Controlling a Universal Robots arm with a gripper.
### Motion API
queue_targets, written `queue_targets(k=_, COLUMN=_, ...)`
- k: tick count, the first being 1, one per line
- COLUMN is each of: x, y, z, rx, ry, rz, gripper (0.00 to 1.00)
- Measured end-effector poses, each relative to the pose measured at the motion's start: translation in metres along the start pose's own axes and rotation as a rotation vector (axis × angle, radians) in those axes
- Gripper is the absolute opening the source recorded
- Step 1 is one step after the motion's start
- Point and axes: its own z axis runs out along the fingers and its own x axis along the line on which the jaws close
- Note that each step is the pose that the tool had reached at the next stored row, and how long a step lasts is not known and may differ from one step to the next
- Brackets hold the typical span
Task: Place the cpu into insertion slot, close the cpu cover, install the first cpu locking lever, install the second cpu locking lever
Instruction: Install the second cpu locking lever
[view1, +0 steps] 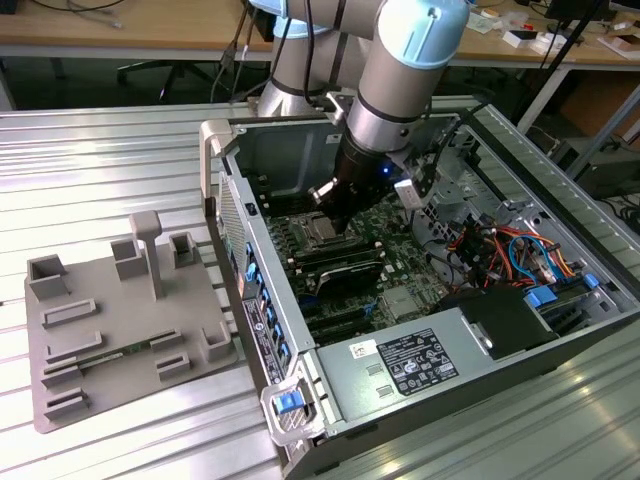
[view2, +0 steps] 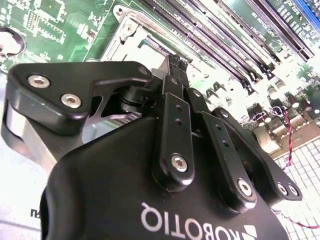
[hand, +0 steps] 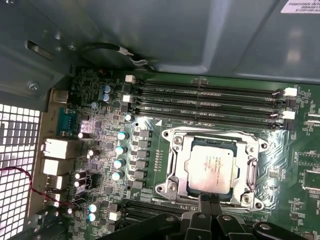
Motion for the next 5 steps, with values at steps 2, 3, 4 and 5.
queue_targets(k=2, x=0.0, y=0.0, z=-0.0002, rx=0.0, ry=0.0001, rz=0.0, gripper=0.11)
queue_targets(k=3, x=0.0, y=0.0, z=-0.0002, rx=0.0, ry=0.0001, rz=0.0, gripper=0.11)
queue_targets(k=4, x=0.0, y=0.0, z=-0.0003, rx=0.0, ry=0.0001, rz=0.0, gripper=0.11)
queue_targets(k=5, x=0.0, y=0.0, z=-0.0003, rx=0.0, ry=0.0001, rz=0.0, gripper=0.11)
